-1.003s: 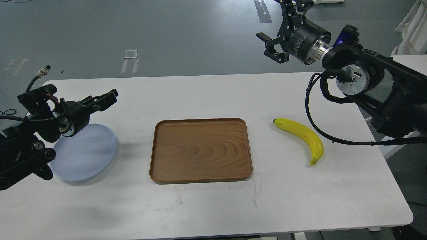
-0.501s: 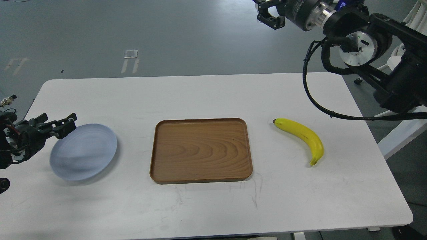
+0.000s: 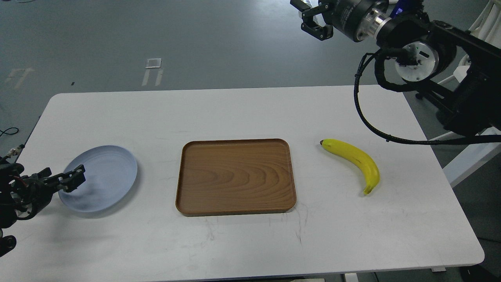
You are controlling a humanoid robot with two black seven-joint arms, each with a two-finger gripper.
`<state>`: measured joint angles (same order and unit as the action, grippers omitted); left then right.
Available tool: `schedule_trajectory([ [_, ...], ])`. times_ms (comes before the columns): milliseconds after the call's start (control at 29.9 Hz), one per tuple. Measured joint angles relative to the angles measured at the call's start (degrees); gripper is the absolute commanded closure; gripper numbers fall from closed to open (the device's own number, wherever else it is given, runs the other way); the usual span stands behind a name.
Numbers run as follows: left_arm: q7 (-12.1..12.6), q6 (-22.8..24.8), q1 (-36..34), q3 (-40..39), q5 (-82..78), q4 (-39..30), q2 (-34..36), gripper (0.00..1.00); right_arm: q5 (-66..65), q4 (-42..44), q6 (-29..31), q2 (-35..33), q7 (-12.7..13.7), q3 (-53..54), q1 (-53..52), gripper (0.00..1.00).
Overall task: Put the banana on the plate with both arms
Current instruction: 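Lower the left gripper to the light blue plate's rim and grasp it, then slide the held plate onto the wooden tray with the left gripper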
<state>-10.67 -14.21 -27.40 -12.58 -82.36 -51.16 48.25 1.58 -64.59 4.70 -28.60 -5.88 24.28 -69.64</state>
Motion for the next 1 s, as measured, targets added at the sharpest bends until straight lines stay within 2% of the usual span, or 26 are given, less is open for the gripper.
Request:
schedule_trajectory([
  [134, -0.1, 0.0, 0.7, 0.0, 0.0, 0.5, -0.3, 0.08, 0.0, 0.0, -0.2, -0.1, 0.0, 0.0, 0.1, 0.0],
  [201, -0.1, 0.0, 1.0, 0.0, 0.0, 1.2, -0.4, 0.16, 0.0, 0.0, -0.2, 0.0, 0.0, 0.0, 0.2, 0.0],
  [234, -0.2, 0.0, 1.1, 0.0, 0.0, 1.6, -0.4, 0.37, 0.0, 0.1, -0.3, 0.0, 0.0, 0.0, 0.2, 0.0],
  [267, -0.4, 0.0, 1.2, 0.0, 0.0, 1.8, -0.4, 0.65, 0.0, 0.1, -0.3, 0.0, 0.0, 0.0, 0.2, 0.0],
  [301, -1.1, 0.0, 1.3, 0.0, 0.0, 2.0, -0.4, 0.76, 0.0, 0.1, -0.3, 0.0, 0.0, -0.1, 0.2, 0.0],
  [334, -2.1, 0.0, 1.4, 0.0, 0.0, 2.0, -0.4, 0.93, 0.0, 0.1, -0.3, 0.0, 0.0, -0.1, 0.3, 0.0],
  [368, -3.0, 0.0, 1.5, 0.0, 0.0, 2.1, -0.4, 0.99, -0.1, 0.1, -0.3, 0.0, 0.0, -0.1, 0.5, 0.0],
  [468, -4.4, 0.2, 2.2, 0.1, 0.0, 2.1, -0.4, 1.0, -0.1, 0.2, -0.4, 0.1, -0.1, -0.2, 1.0, 0.0],
  [1003, -6.8, -0.4, 2.0, -0.3, 0.4, 0.9, 0.6, 1.0, -0.1, 0.7, -0.4, 0.0, -0.2, -0.2, 1.4, 0.0],
])
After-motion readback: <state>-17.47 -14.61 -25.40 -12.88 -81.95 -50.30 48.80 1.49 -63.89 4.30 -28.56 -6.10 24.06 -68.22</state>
